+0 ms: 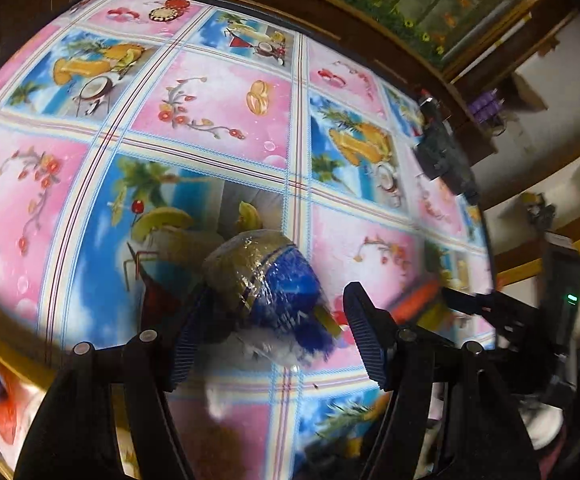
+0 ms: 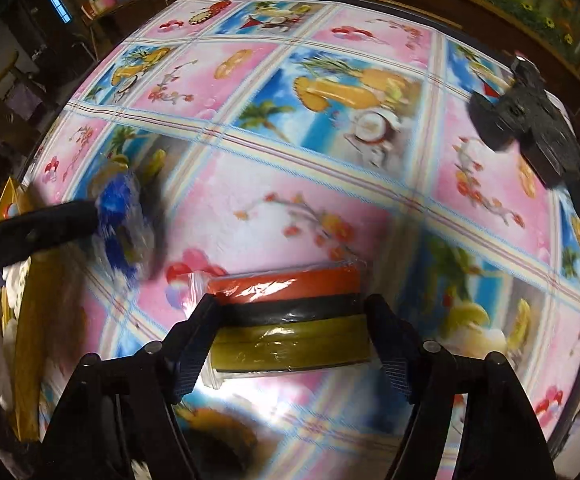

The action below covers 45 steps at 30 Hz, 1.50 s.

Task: Organize soft objects
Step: 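Grasp the blue-wrapped roll with left while right grasps the striped sponge pack, then carry the blue-wrapped roll with left while right carries the sponge pack to the box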

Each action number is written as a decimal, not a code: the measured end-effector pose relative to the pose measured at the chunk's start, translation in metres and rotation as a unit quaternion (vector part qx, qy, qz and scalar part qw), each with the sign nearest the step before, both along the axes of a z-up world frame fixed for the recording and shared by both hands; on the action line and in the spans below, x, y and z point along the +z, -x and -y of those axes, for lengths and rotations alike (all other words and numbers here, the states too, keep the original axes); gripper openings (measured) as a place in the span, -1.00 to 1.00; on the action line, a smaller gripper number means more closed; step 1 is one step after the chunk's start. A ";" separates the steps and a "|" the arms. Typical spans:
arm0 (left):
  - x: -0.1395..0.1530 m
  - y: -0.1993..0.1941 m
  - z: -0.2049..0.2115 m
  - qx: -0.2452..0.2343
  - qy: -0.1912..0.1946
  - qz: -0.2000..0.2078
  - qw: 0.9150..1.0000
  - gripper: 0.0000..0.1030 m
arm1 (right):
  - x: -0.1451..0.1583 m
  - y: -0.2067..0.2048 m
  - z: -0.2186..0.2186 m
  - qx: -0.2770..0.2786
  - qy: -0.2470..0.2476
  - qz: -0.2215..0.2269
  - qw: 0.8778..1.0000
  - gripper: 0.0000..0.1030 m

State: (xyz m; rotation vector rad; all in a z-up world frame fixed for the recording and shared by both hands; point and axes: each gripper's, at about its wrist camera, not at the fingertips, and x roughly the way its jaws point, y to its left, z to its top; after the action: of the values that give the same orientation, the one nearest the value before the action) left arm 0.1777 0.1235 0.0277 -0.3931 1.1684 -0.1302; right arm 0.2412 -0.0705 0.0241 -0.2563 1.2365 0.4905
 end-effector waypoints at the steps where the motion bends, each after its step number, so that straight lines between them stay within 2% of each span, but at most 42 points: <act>1: -0.005 -0.003 0.006 -0.007 -0.015 -0.008 1.000 0.29 | -0.002 0.002 0.012 -0.007 -0.003 -0.005 1.000 0.40; 2: -0.010 -0.005 0.010 -0.013 -0.023 -0.016 1.000 0.37 | -0.004 0.005 0.023 -0.012 -0.008 -0.011 1.000 0.40; 4: -0.009 -0.008 0.023 -0.029 -0.058 -0.003 0.998 0.53 | -0.007 0.012 0.045 -0.023 -0.016 -0.017 0.999 0.41; 7: -0.014 -0.008 0.045 -0.076 -0.107 -0.001 0.991 0.56 | -0.002 0.023 0.078 -0.063 -0.051 -0.014 0.997 0.46; 9: -0.013 -0.002 0.057 -0.111 -0.132 0.012 0.985 0.07 | 0.009 0.033 0.104 -0.101 -0.091 -0.009 0.991 0.54; 10: -0.011 0.000 0.060 -0.121 -0.135 0.016 0.983 -0.05 | 0.013 0.040 0.117 -0.125 -0.111 0.000 0.986 0.63; 13: -0.009 0.005 0.057 -0.125 -0.106 0.010 0.986 -0.05 | 0.021 0.064 0.135 -0.156 -0.129 0.009 0.979 0.69; 16: -0.002 0.011 0.051 -0.116 -0.094 0.020 0.989 -0.05 | 0.015 0.075 0.138 -0.169 -0.154 -0.023 0.973 0.69; 18: 0.007 0.016 0.041 -0.106 -0.070 0.031 0.991 -0.05 | 0.007 0.066 0.136 -0.187 -0.165 -0.051 0.967 0.69; 23: 0.040 0.046 0.014 -0.094 -0.020 0.058 0.994 -0.05 | -0.003 0.026 0.116 -0.233 -0.175 -0.070 0.954 0.77; 24: 0.046 0.055 0.008 -0.093 -0.011 0.063 0.994 -0.05 | -0.003 0.020 0.112 -0.239 -0.169 -0.070 0.954 0.78; 26: 0.057 0.075 -0.006 -0.091 0.007 0.073 0.993 -0.05 | -0.006 0.010 0.099 -0.241 -0.132 -0.056 0.960 0.87; 28: 0.064 0.097 -0.021 -0.087 0.026 0.080 0.993 -0.05 | -0.010 0.006 0.075 -0.211 -0.058 -0.043 0.975 0.92; 30: 0.070 0.120 -0.036 -0.080 0.039 0.085 0.992 -0.05 | -0.013 0.014 0.055 -0.177 0.006 -0.028 0.984 0.78; 31: 0.072 0.131 -0.045 -0.077 0.044 0.088 0.992 -0.05 | -0.012 0.020 0.051 -0.169 0.019 -0.019 0.985 0.59; 33: 0.075 0.154 -0.065 -0.062 0.056 0.095 0.992 -0.05 | -0.008 0.031 0.052 -0.164 -0.002 -0.024 0.986 0.32; 35: 0.077 0.173 -0.087 -0.039 0.069 0.099 0.992 -0.05 | 0.000 0.044 0.058 -0.167 -0.029 -0.023 0.985 0.19; 40: 0.084 0.230 -0.149 0.032 0.081 0.123 0.989 -0.05 | 0.046 0.082 0.076 -0.189 -0.061 0.033 0.979 0.17; 45: 0.076 0.280 -0.194 0.097 0.059 0.132 0.985 -0.05 | 0.104 0.148 0.086 -0.183 -0.087 0.094 0.975 0.17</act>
State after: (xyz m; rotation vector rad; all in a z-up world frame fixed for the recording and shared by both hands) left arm -0.1027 0.3173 0.1032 -0.5745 0.8586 -0.0796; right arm 0.0931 -0.1567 0.1278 0.0740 1.0193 0.2462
